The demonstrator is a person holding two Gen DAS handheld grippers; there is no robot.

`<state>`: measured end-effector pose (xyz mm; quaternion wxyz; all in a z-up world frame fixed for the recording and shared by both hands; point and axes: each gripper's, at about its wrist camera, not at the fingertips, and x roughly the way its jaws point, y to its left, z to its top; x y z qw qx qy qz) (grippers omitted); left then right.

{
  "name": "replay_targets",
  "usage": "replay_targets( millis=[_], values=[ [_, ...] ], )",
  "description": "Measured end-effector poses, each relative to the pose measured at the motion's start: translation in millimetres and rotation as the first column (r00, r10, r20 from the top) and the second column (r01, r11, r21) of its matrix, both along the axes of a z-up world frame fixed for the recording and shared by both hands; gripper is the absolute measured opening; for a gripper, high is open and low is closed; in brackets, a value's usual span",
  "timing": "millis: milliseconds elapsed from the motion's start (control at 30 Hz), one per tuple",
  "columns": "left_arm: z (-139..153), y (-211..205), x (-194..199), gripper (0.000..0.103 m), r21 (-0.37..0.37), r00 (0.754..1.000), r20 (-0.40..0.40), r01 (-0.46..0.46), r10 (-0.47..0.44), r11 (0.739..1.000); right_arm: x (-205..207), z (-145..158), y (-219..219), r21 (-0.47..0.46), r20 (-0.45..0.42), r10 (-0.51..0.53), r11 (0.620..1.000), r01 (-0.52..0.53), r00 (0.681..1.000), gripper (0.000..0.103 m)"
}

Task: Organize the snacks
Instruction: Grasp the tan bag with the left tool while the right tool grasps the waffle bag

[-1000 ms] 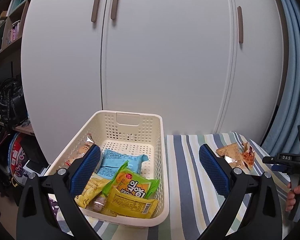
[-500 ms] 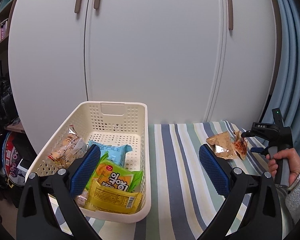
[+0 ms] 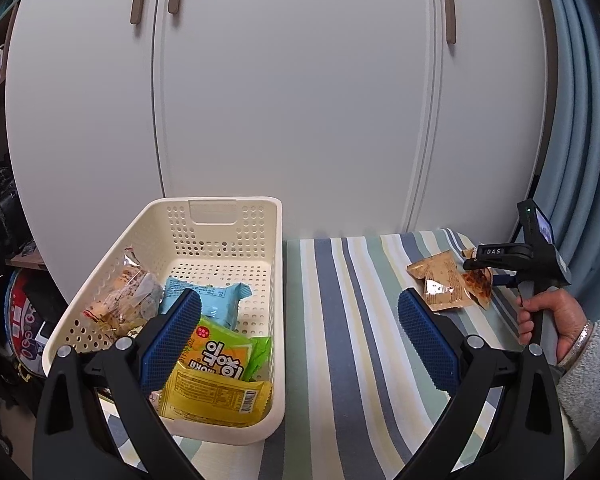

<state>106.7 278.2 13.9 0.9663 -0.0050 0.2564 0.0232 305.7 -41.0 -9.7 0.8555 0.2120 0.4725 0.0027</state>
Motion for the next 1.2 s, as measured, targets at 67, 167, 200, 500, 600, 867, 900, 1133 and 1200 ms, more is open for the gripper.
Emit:
replay_targets(
  millis=[67,167,200,500,600,867,900,1133,1200],
  values=[
    [1.6,-3.9,3.3,0.100,-0.005,1.000,-0.013,0.013,-0.014,1.000,-3.1,1.9,3.2,-0.007,0.007,0.021,1.000,-0.021,1.000,0.061],
    [6.5,-15.0,10.3,0.100,-0.009,0.999,-0.028,0.041,-0.042,0.999,-10.8,5.1,11.2,-0.018,0.010,0.046,0.999,-0.046,0.999,0.056],
    [8.7,-20.0,13.4,0.100,-0.017,0.998,-0.033,0.061,-0.062,0.998,-14.2,7.1,13.4,-0.027,0.016,0.058,0.998,-0.058,0.998,0.055],
    [6.4,-69.8,76.7,0.100,-0.135,0.965,-0.122,0.214,-0.231,0.967,-34.6,7.5,-10.8,0.018,0.075,0.056,0.998,-0.057,0.996,0.055],
    [-12.7,-86.6,109.5,0.100,-0.189,0.945,-0.193,0.227,-0.263,0.955,-39.8,11.8,-22.6,0.037,0.106,0.046,0.998,-0.050,0.993,0.055],
    [-70.7,-127.1,177.2,0.100,-0.303,0.876,-0.347,0.233,-0.335,0.924,-43.1,15.2,-36.0,-0.001,0.140,0.006,1.000,-0.006,0.990,0.055],
    [-76.3,-129.8,183.2,0.100,-0.318,0.867,-0.361,0.231,-0.343,0.919,-40.4,15.0,-35.8,-0.002,0.140,0.005,1.000,-0.005,0.990,0.055],
    [-110.0,-145.9,216.5,0.090,-0.323,0.829,-0.446,0.202,-0.337,0.924,-42.8,19.9,-45.1,0.007,0.169,-0.024,1.000,0.023,0.985,0.055],
    [-116.6,-148.2,222.1,0.080,-0.322,0.820,-0.460,0.203,-0.340,0.925,-43.5,19.8,-49.0,0.018,0.170,-0.035,0.999,0.033,0.985,0.055]
  ],
)
